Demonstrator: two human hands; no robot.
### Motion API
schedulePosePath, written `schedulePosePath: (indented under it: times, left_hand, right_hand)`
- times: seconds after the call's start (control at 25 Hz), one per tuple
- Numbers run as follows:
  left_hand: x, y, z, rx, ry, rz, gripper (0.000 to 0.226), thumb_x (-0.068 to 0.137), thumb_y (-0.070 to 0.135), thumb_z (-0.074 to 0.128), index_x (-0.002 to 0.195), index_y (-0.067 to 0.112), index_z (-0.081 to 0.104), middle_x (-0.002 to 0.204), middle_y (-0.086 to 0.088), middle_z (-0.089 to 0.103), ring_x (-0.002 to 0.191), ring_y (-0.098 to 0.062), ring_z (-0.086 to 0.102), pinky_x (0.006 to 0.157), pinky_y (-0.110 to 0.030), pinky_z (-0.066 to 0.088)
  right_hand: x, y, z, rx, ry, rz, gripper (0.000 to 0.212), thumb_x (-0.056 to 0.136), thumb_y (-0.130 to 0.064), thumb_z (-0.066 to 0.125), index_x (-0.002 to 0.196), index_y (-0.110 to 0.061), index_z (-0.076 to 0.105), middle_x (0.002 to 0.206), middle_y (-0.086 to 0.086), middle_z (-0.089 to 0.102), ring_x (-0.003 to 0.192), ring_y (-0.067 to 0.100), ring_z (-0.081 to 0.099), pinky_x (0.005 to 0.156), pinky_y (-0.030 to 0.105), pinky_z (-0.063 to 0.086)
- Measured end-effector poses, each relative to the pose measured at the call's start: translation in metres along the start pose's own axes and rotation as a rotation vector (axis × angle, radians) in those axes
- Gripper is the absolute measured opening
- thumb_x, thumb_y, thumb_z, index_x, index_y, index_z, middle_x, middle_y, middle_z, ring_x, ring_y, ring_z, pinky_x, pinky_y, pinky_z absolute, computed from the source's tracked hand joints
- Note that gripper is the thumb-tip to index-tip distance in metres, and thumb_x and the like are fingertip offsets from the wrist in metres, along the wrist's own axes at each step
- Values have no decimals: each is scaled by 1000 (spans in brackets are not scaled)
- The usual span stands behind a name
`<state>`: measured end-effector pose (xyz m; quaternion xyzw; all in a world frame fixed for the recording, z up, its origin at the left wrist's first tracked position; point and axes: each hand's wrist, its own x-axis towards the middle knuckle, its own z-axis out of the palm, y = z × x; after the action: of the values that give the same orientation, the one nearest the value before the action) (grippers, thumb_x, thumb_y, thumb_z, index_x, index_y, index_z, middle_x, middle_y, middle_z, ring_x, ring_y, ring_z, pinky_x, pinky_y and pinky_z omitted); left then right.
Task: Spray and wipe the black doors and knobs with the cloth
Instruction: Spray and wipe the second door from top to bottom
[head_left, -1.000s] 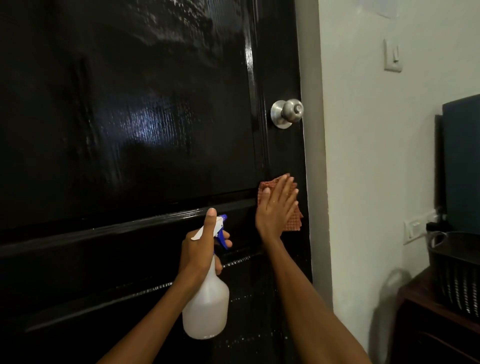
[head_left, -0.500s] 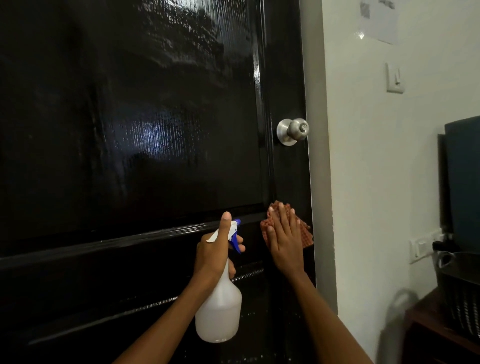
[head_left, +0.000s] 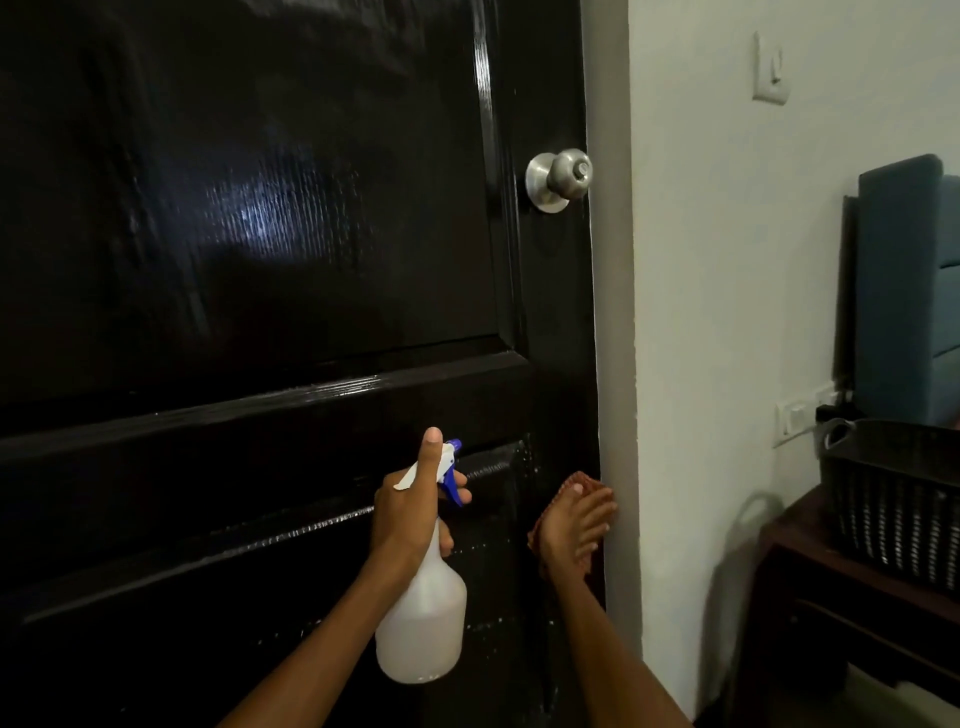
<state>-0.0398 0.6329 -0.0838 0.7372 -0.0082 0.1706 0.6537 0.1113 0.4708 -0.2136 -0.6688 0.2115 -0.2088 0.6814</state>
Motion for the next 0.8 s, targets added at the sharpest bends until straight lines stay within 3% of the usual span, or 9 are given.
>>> schedulePosePath:
  times: [0.08,0.24,0.32,0.4,0.6,0.8]
  left_hand:
    - [-1,-8,-3,10,-3,-1,78,87,74,34,86,5,71,77,-9,75,37,-20,52,39,-26,45]
    - [1,-16,0,44,10,-11,76,87,74,33,90,9,72,77,-7,76,39,-21,54,41,-27,46]
    - [1,-23,3,34,23,-32,75,87,75,35,90,9,72,77,-8,76,40,-22,54,41,-27,47]
    - [-2,-30,5,16,28,-61,74,88,74,37,86,8,72,78,-8,76,41,-22,54,42,-28,46]
    - [-11,-42,4,-7,28,-114,73,89,73,41,84,7,73,74,-7,75,44,-24,54,42,-27,45]
    - [-10,-32,11,3,48,-77,78,88,74,42,74,2,68,64,-13,68,40,-18,53,39,-25,43]
  right_hand:
    - [-10,-28,13,-47,18,-92,65,111,-48,17,161,-27,-19,171,4,-21,158,34,-14,127,52,-9]
    - [-16,-60,23,-345,-108,-746,62,109,-52,13,157,-38,-24,166,-5,-34,155,24,-28,122,40,-24]
    - [-10,-43,14,-452,-163,-943,62,109,-51,14,157,-43,-24,166,-8,-34,155,20,-28,121,36,-27]
    - [-7,-14,3,-418,-144,-848,64,108,-51,14,154,-45,-29,165,-9,-35,155,20,-28,122,37,-25]
    - [-12,34,0,-157,-96,-300,59,112,-43,15,153,-33,-26,168,-1,-29,157,28,-22,124,45,-17]
    - [-15,36,-4,-87,-126,-289,60,113,-39,17,161,-29,-18,169,-1,-27,156,27,-24,124,49,-18]
